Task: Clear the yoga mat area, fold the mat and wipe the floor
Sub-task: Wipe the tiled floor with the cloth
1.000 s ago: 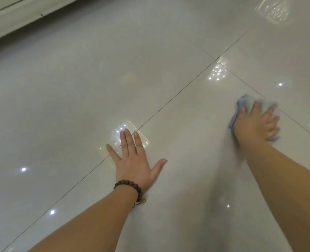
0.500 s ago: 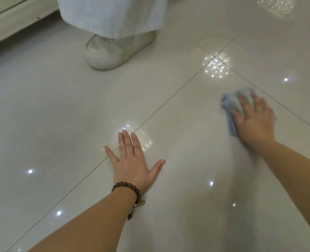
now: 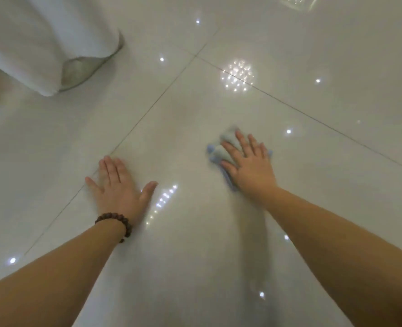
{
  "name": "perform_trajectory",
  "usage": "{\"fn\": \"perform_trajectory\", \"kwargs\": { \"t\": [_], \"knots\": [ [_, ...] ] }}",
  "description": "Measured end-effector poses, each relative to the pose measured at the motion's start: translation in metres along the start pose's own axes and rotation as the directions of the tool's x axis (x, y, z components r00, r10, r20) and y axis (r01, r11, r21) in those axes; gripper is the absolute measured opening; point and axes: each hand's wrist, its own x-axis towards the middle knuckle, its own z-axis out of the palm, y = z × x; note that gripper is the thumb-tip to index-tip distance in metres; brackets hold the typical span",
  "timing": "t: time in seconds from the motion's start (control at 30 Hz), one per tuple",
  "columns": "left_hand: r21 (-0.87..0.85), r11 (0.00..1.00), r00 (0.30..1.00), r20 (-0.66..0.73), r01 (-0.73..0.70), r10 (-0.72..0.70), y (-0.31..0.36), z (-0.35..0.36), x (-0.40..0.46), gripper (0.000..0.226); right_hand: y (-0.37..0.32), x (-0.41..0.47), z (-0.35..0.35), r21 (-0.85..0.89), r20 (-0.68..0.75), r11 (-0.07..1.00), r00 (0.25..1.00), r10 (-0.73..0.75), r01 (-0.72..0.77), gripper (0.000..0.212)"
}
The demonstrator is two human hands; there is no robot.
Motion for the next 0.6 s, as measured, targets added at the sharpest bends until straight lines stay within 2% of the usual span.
{"fn": "perform_trajectory", "kwargs": {
  "t": [0.07, 0.1, 0.17, 0.2, 0.27, 0.33, 0.37, 0.4, 0.43, 0.5, 0.53, 0.6],
  "knots": [
    [-0.059, 0.990, 0.991, -0.039, -0.130, 0.128, 0.046, 0.004, -0.037, 0.107, 0.091, -0.035, -0.014, -0.017, 0.009, 0.971, 0.971, 0.238, -0.238, 0.072],
    [-0.095, 0.969, 0.974, -0.040, -0.226, 0.224, 0.075, 0.008, -0.058, 0.109, 0.131, -0.058, -0.021, -0.014, 0.012, 0.934, 0.934, 0.358, -0.357, 0.074],
    [-0.114, 0.919, 0.922, 0.045, -0.377, 0.384, 0.135, 0.021, -0.098, 0.118, 0.189, -0.101, -0.037, 0.007, -0.007, 0.808, 0.808, 0.589, -0.589, 0.075],
    [-0.109, 0.910, 0.898, 0.152, -0.401, 0.414, 0.157, 0.025, -0.111, 0.125, 0.205, -0.117, -0.043, 0.028, -0.020, 0.730, 0.730, 0.683, -0.683, 0.073],
    [-0.031, 0.920, 0.857, 0.351, -0.391, 0.376, 0.184, 0.029, -0.122, 0.139, 0.218, -0.126, -0.048, 0.086, -0.045, 0.575, 0.573, 0.818, -0.814, 0.063],
    [0.033, 0.925, 0.843, 0.423, -0.380, 0.331, 0.191, 0.030, -0.120, 0.145, 0.199, -0.101, -0.045, 0.184, -0.040, 0.401, 0.401, 0.915, -0.898, 0.056],
    [0.033, 0.928, 0.837, 0.445, -0.371, 0.318, 0.189, 0.028, -0.119, 0.146, 0.177, -0.084, -0.042, 0.221, -0.031, 0.371, 0.374, 0.927, -0.902, 0.055],
    [0.026, 0.932, 0.832, 0.459, -0.363, 0.311, 0.188, 0.025, -0.118, 0.146, 0.149, -0.068, -0.035, 0.228, -0.055, 0.437, 0.436, 0.898, -0.870, 0.055],
    [0.025, 0.932, 0.828, 0.468, -0.363, 0.310, 0.190, 0.024, -0.118, 0.146, 0.118, -0.055, -0.024, 0.206, -0.108, 0.576, 0.566, 0.817, -0.791, 0.054],
    [0.038, 0.930, 0.820, 0.486, -0.365, 0.302, 0.193, 0.020, -0.119, 0.146, 0.050, -0.036, -0.005, 0.100, -0.161, 0.868, 0.853, 0.496, -0.486, 0.053],
    [0.045, 0.930, 0.816, 0.496, -0.366, 0.297, 0.194, 0.019, -0.120, 0.145, 0.025, -0.031, 0.001, 0.043, -0.135, 0.949, 0.939, 0.316, -0.313, 0.053],
    [0.053, 0.930, 0.817, 0.498, -0.363, 0.291, 0.195, 0.018, -0.120, 0.145, 0.017, -0.029, -0.001, 0.043, -0.035, 0.996, 0.997, 0.073, -0.072, 0.056]
  ]
}}
